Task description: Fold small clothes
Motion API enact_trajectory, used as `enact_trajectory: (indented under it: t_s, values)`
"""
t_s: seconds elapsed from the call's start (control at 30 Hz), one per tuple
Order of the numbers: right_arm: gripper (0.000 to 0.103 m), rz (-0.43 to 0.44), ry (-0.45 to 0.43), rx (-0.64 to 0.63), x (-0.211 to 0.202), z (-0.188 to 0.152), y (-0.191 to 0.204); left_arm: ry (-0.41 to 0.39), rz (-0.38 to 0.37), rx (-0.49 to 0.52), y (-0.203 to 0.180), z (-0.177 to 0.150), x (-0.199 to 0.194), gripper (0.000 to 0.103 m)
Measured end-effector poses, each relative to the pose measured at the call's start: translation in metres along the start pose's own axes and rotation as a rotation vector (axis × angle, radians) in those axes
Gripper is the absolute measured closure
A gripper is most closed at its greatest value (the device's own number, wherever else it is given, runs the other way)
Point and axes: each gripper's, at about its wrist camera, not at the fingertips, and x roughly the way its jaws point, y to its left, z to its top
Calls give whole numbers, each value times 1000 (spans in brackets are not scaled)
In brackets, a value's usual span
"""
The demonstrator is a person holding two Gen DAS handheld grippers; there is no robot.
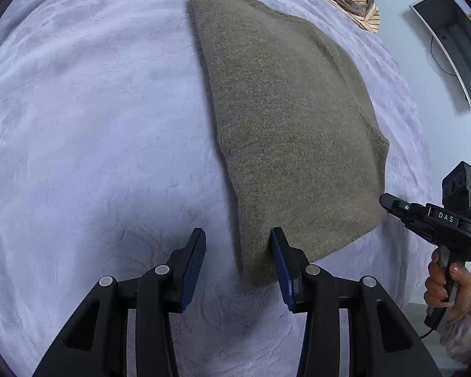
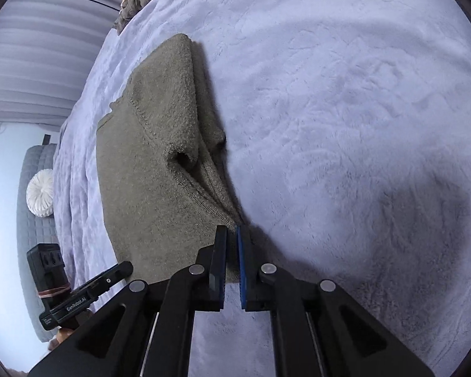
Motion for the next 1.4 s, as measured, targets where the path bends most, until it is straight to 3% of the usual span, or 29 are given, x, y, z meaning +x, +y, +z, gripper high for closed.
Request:
enact_trajectory:
  t_s: [0.1, 0.17, 0.3, 0.43, 0.57, 0.6, 0.63, 0.73, 0.83, 1.07, 1.1, 1.13, 1.17, 1.4]
  values:
    - [96, -53, -41, -26, -18, -3, 6, -30, 60, 15, -2, 7, -14, 59]
    - [96, -45, -96, -46, -36, 0, 12, -77, 84, 20, -2, 11, -28, 59]
    - [96, -2, -134, -127, -46, 14, 39, -167, 54, -1, -4, 35, -46, 59]
    - [96, 4, -139, -204, -31, 31, 69, -211, 21, -37, -20, 61, -35, 59]
    - [96, -87, -92, -214, 2, 39, 70, -171, 97, -39, -27, 65, 0, 58]
    - [100, -106, -75, -193, 9, 41, 63, -176, 103, -47, -26, 64, 3, 54]
    - [103, -96, -65, -167, 14, 42, 54, -179, 103, -60, -25, 63, 5, 45]
    - [103, -52, -71, -133, 12, 40, 40, -165, 75, -99, -18, 63, 8, 44]
    - [103, -62, -64, -147, 6, 35, 40, -156, 80, -90, -18, 64, 7, 44]
    - [100, -70, -79, -110, -22, 31, 35, -146, 131, -61, -22, 65, 3, 43]
    - [100, -60, -81, -97, -26, 31, 33, -143, 137, -61, -22, 66, 3, 41]
    - [100, -56, -79, -87, -28, 31, 30, -141, 156, -60, -22, 66, 2, 28]
    - [100, -60, -78, -82, -29, 31, 29, -142, 199, -59, -23, 67, 2, 23]
    - [100, -74, -75, -58, -32, 30, 23, -121, 243, -39, -22, 66, -3, 22]
